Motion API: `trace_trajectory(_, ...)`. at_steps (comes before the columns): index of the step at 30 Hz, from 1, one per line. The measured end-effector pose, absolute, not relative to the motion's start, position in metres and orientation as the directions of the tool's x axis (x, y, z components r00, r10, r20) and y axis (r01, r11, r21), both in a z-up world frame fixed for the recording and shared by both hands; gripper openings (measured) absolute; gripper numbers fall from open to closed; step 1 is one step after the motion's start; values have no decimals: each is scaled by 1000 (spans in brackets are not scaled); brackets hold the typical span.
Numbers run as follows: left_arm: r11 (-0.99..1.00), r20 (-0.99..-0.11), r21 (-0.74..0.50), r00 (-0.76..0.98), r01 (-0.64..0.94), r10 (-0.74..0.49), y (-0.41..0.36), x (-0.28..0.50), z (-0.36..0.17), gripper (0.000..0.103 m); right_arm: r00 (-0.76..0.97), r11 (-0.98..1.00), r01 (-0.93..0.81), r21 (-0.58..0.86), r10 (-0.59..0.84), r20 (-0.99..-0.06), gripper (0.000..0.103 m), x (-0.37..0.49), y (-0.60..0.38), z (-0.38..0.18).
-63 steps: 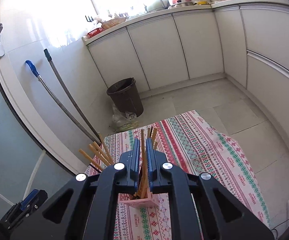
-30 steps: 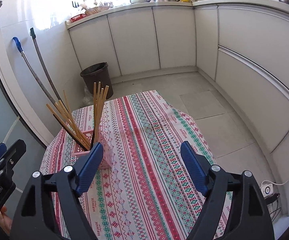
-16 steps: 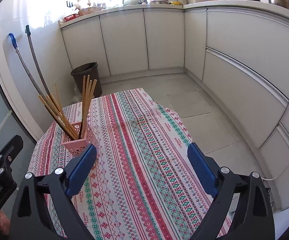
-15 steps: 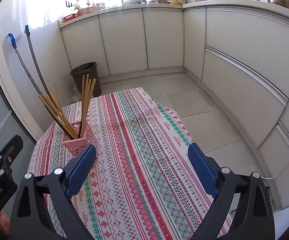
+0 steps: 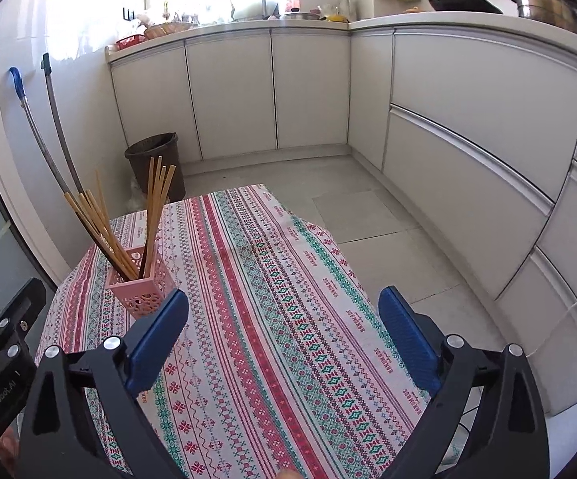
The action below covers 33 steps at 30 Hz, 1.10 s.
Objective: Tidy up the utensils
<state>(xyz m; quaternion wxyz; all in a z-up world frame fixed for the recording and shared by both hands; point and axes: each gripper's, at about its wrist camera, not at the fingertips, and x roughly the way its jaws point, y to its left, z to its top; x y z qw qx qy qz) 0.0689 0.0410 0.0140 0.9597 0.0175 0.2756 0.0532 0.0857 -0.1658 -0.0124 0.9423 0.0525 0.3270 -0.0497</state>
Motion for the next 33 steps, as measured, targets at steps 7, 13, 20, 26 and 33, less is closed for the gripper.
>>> trace_trajectory(7,993,-530,60,841,-97,114,42,70,13,96,779,990,124,74,-51,-625,93,87,-167,-12)
trace_trajectory(13,993,-535,57,836,-104,118,44,71,12,96,777,989,124,75,-50,-628,93,87,-167,-12)
trace_trajectory(20,992,-540,60,833,-107,122,45,72,12,96,776,989,124,81,-46,-629,93,87,-167,-12)
trace_trajectory(26,992,-542,65,831,-110,128,45,73,11,96,774,990,119,80,-42,-632,93,87,-166,-13)
trace_trajectory(33,992,-546,65,828,-111,128,45,74,11,96,770,990,119,80,-41,-637,93,87,-165,-14)
